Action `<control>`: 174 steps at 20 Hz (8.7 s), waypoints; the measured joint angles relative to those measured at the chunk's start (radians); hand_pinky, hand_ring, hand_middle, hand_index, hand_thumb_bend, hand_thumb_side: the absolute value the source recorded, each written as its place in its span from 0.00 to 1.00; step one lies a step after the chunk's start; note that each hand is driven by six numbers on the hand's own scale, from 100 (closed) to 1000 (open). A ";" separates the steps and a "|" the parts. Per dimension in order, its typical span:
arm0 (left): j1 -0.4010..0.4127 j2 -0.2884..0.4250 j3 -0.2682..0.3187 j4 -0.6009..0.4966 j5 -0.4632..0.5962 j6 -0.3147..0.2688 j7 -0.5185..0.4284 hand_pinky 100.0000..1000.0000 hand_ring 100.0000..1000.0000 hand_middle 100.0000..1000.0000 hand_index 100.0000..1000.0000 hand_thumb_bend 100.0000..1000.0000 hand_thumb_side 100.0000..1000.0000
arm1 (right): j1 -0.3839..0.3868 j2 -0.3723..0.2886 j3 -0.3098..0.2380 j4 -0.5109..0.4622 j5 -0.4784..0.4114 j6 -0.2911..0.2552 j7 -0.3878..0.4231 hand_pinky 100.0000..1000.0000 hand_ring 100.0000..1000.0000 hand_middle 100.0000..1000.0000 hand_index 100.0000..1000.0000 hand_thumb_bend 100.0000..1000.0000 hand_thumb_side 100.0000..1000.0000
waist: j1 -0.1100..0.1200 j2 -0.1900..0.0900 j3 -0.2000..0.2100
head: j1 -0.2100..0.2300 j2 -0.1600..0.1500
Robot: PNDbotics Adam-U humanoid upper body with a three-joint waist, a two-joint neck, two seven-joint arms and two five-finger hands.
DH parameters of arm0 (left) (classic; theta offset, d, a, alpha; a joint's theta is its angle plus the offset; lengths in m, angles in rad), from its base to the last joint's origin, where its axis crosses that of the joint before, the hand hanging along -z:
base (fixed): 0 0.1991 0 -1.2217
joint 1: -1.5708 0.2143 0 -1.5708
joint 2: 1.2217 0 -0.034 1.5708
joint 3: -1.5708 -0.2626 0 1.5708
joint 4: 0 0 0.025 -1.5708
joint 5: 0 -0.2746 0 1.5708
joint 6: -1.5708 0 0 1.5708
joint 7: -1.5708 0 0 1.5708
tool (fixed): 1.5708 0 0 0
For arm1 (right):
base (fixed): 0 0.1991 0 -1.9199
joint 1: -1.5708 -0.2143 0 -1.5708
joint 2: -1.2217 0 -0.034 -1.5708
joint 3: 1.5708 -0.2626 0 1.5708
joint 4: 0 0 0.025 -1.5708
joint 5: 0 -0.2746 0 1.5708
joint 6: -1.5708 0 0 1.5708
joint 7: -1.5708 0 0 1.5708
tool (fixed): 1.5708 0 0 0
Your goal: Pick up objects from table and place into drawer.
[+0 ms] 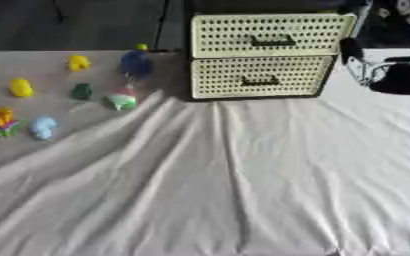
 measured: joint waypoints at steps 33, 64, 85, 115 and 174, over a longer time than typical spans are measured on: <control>0.002 -0.010 -0.030 0.000 0.032 -0.001 -0.029 0.66 0.74 0.77 0.93 0.14 0.94 | -0.376 0.144 0.145 0.684 -0.049 -0.083 0.103 0.00 0.00 0.00 0.86 0.00 0.22 | -0.001 0.007 0.067 | -0.093 -0.045; 0.000 -0.026 -0.037 0.000 0.043 -0.003 -0.039 0.66 0.74 0.77 0.93 0.11 0.96 | -0.443 0.189 0.148 0.832 0.051 -0.119 0.063 0.00 0.00 0.00 0.73 0.00 0.20 | -0.004 0.039 0.096 | -0.132 -0.080; 0.000 -0.026 -0.037 0.000 0.043 -0.001 -0.037 0.66 0.74 0.77 0.93 0.12 0.95 | -0.310 0.112 0.187 0.566 -0.003 -0.052 0.203 0.00 0.00 0.00 0.66 0.00 0.21 | -0.003 0.037 0.074 | -0.131 -0.078; -0.007 -0.026 -0.037 0.000 0.047 0.001 -0.034 0.66 0.74 0.77 0.93 0.10 0.96 | -0.120 0.027 0.191 0.213 -0.136 0.096 0.256 0.00 0.00 0.00 0.90 0.00 0.23 | -0.001 0.034 0.058 | -0.111 -0.078; 0.033 0.725 0.010 0.155 -0.216 0.404 -0.707 0.76 0.84 0.89 1.00 0.54 0.85 | 0.130 0.303 -0.128 -0.002 -0.535 -0.506 -1.047 0.21 0.34 0.31 0.79 0.00 0.72 | 0.059 0.022 -0.034 | 0.060 0.006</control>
